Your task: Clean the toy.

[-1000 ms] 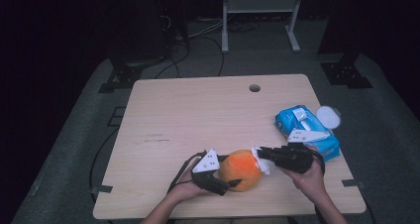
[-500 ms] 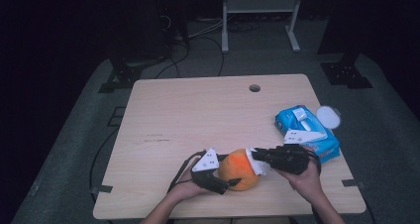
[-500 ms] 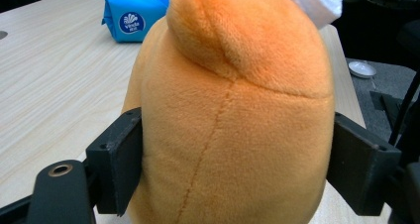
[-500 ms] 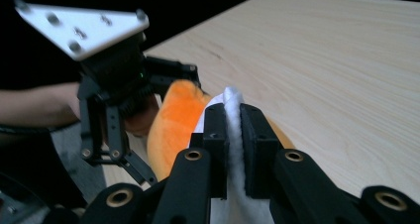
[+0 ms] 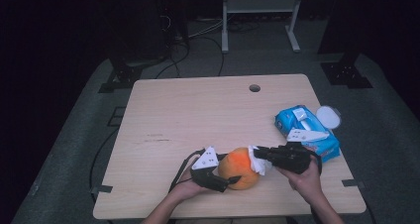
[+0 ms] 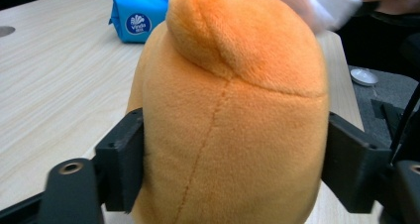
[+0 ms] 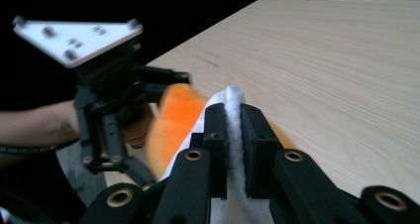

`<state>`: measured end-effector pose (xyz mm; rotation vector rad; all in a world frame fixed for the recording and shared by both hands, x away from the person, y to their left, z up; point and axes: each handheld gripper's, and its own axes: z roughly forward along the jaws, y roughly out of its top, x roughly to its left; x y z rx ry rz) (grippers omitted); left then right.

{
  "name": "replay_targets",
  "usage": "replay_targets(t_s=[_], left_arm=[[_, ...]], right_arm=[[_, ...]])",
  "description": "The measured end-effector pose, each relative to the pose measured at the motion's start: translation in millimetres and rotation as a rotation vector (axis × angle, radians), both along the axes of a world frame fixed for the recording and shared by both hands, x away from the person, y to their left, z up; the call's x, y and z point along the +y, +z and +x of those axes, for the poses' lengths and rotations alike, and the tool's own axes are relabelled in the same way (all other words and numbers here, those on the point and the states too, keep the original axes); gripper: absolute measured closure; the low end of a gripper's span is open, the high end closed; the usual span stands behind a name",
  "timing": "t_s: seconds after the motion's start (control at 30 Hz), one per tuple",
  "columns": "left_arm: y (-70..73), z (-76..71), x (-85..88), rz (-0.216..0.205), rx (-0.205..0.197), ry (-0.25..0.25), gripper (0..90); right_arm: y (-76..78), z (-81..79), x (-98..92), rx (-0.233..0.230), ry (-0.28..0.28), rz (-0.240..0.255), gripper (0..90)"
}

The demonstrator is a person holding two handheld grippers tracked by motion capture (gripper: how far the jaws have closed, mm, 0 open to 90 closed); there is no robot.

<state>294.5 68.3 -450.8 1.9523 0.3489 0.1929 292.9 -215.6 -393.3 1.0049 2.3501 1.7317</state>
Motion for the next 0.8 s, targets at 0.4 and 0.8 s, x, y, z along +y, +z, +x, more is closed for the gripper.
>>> replay_targets(t_s=[0.4,0.8], left_arm=[[25.5,-6.7,2.5,0.001,-0.117,0.112,33.4],[9.6,-15.8,-16.7,0.164,-0.206,0.143,23.7]], right_arm=[[4.7,-2.9,7.4,-0.010,-0.001,0.039,81.3],[6.5,-1.5,14.2,-0.020,0.010,0.035,80.5]])
